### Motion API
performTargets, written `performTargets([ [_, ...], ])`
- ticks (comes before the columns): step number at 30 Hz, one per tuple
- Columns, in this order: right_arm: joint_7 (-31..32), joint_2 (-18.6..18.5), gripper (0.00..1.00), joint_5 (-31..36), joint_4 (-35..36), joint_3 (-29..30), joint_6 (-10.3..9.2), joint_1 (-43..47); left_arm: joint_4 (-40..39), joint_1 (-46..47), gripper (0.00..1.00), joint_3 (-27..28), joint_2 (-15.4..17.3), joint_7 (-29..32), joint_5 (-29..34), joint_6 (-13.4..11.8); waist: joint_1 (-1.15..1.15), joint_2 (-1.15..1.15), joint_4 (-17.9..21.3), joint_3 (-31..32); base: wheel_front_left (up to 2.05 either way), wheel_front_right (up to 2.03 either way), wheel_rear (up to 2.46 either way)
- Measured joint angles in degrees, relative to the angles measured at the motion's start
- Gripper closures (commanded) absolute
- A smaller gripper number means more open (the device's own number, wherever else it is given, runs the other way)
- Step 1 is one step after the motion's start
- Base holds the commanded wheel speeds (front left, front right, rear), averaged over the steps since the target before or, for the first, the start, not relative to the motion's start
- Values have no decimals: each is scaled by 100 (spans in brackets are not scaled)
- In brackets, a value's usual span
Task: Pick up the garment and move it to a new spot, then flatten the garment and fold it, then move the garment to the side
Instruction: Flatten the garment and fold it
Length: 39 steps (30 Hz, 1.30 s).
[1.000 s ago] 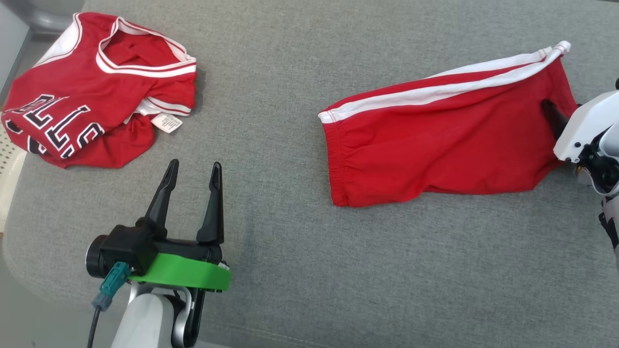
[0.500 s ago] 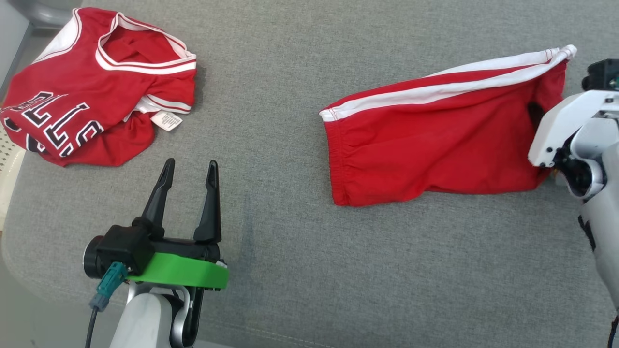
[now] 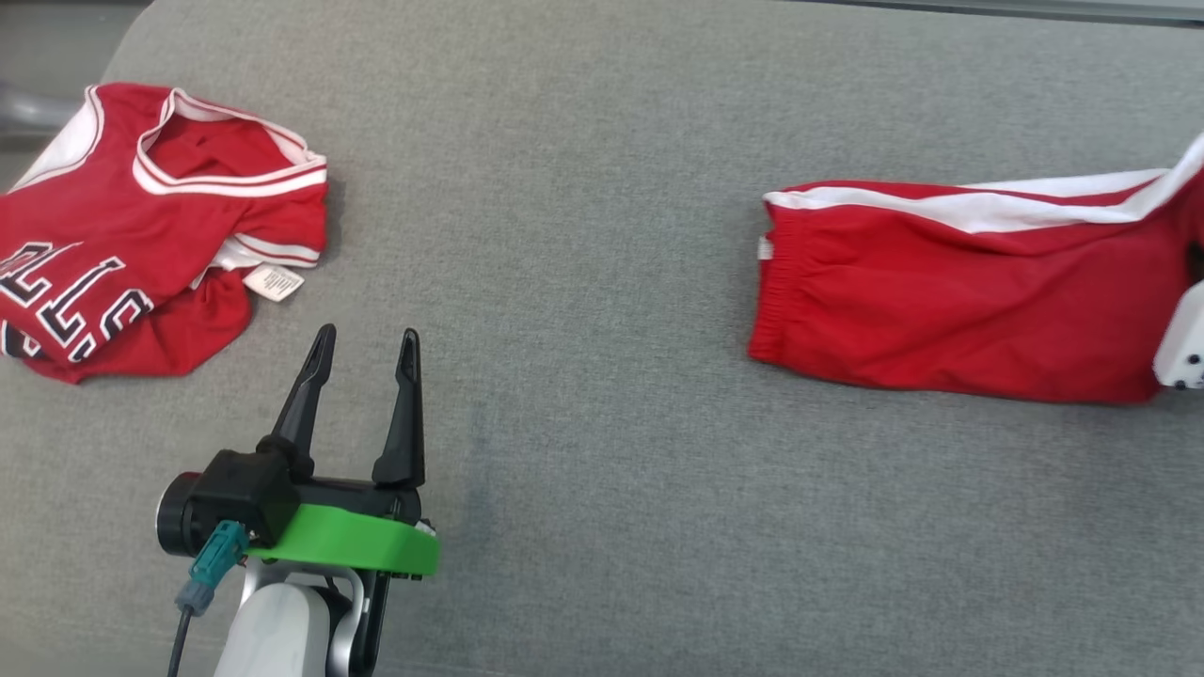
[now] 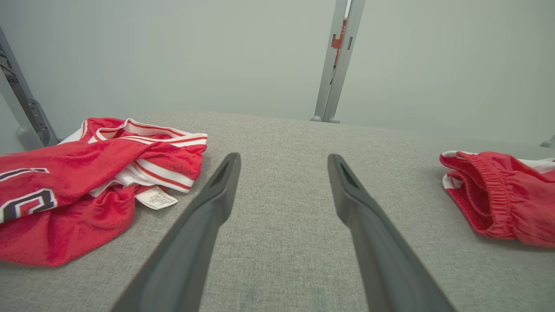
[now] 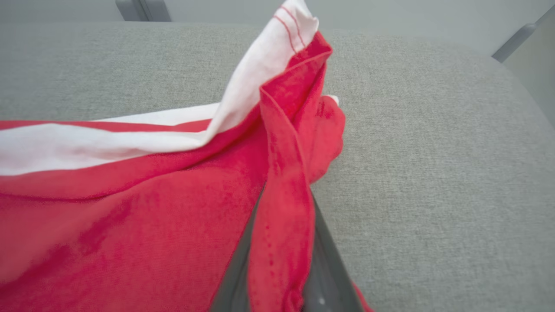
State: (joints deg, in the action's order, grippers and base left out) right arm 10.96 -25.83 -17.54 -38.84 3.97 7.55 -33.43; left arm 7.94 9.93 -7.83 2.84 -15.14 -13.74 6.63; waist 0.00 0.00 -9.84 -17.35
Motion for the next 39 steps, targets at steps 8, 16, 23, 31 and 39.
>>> performTargets([
  [8, 265, 34, 100, 982, 832, 709, -1, 446, 86, -56, 0, -100, 0, 0, -18, 36, 0, 0, 227, 334, 0, 0, 0],
  [16, 844, 659, 100, 1172, 1908, -33, -1, 530, 148, -106, 0, -119, -1, 0, -49, 43, 0, 0, 301, 541, 0, 0, 0],
  [23, 1148, 1163, 100, 1144, 1670, -762, -1, 260, 169, -107, 0, -154, 0, 1, -136, 45, 0, 0, 209, 545, 0, 0, 0],
  [31, 1089, 1515, 74, 1209, 868, -1377, -1, -4, 172, -103, 0, -230, -1, 1, -241, 34, 0, 0, -63, 510, 0, 0, 0],
  [39, 845, 1580, 0, 227, 1033, -2206, -1, -113, 183, -108, 0, -216, -1, 1, -278, -9, 0, 0, -228, 545, 0, 0, 0],
])
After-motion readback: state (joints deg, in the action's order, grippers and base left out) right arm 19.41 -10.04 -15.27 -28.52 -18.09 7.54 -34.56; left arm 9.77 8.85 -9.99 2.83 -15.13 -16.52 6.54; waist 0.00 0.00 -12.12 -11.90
